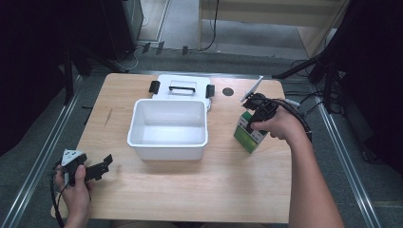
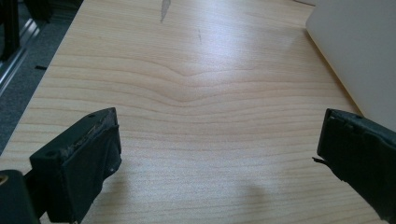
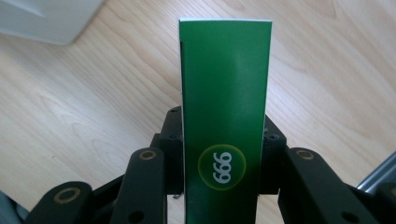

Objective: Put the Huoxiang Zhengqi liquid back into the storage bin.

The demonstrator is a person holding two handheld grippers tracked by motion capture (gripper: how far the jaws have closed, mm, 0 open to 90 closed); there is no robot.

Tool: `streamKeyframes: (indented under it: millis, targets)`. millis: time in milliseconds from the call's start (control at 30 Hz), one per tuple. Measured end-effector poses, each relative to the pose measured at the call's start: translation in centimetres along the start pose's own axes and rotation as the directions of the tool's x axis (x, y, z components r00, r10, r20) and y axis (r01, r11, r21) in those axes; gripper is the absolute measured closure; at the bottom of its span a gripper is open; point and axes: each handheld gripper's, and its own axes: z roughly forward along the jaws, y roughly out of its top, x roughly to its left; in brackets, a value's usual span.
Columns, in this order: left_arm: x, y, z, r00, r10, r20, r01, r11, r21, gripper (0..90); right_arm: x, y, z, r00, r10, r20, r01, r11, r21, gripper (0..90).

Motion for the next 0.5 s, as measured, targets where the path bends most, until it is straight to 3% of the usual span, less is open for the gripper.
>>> streamKeyframes:
  millis: [133,200,300,433,467,500]
  targets:
    - [0.0,0.0,0.0,1.0000,-0.003,-0.001,0.003,1.0000,-0.002,0.6,1.1,0.6,-0.8,0.9932,-0.114,0.025,0.114,0.9933,-0.016,64.8]
    - [0.0,0.0,0.0,1.0000,-0.003,-0.001,0.003,1.0000,-0.002,0.6,1.7,0.8,-1.1,0.9823,-0.184,0.032,0.185,0.9826,-0.015,64.7]
    - [0.0,0.0,0.0,1.0000,-0.003,0.000,0.003,1.0000,-0.002,0.6,2.4,1.3,-1.6,0.9668,-0.255,0.018,0.255,0.9669,-0.010,64.7]
    - [0.0,0.0,0.0,1.0000,0.000,0.002,0.000,1.0000,0.000,0.6,3.0,1.6,-2.2,0.9512,-0.308,0.014,0.308,0.9510,-0.022,64.7]
    - [0.0,0.0,0.0,1.0000,0.000,0.002,0.000,1.0000,0.000,0.6,3.3,1.8,-2.7,0.9430,-0.332,0.017,0.333,0.9426,-0.030,64.6]
    - [0.0,0.0,0.0,1.0000,0.000,0.002,0.000,1.0000,0.001,0.6,3.3,1.8,-2.7,0.9430,-0.332,0.017,0.333,0.9426,-0.030,64.6]
